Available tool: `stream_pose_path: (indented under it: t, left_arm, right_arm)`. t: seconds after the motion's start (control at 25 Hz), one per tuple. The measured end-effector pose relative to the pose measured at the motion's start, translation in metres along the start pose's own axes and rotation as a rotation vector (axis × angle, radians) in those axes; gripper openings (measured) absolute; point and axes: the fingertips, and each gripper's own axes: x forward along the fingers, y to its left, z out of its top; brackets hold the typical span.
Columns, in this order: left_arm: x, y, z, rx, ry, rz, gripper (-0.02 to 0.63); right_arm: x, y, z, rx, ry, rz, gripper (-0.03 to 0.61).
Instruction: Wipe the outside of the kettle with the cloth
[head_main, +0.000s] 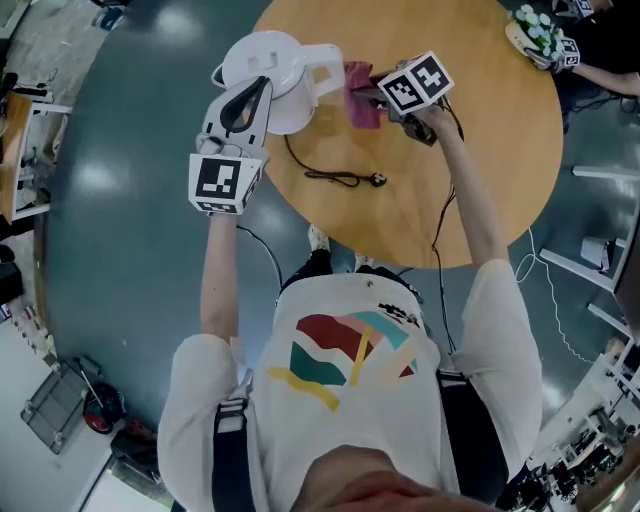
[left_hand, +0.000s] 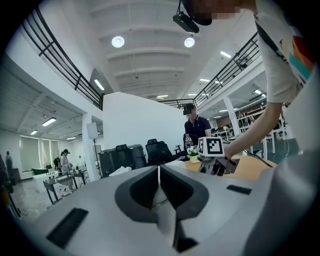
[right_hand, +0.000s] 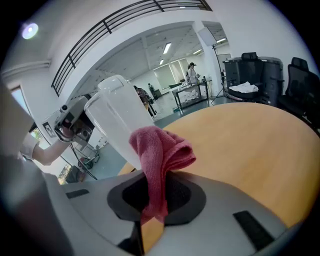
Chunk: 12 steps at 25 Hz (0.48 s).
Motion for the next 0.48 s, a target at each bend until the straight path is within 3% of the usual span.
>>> stream_pose_path:
  t: [0.24,0.36,0.48]
  left_arm:
    - [0.001,-0.001,-0.002,0.002,0.002,-0.018,0.041]
    - [-0.001,-0.004,0.001,-0.011,-0.012,-0.040,0.041]
    - [-0.003,-0.007,0.013,-0.053,-0.077,-0.071,0.041]
  right_arm:
    - [0.004,-0.004,-0.006,0.031,-0.048,-0.054,0.044]
    - [-0.011,0.012,-0.005,0.088,-0.166,-0.048,0.044]
    - [-0.032,0.045,0.001,0.096,-0.281,-0.042,0.044]
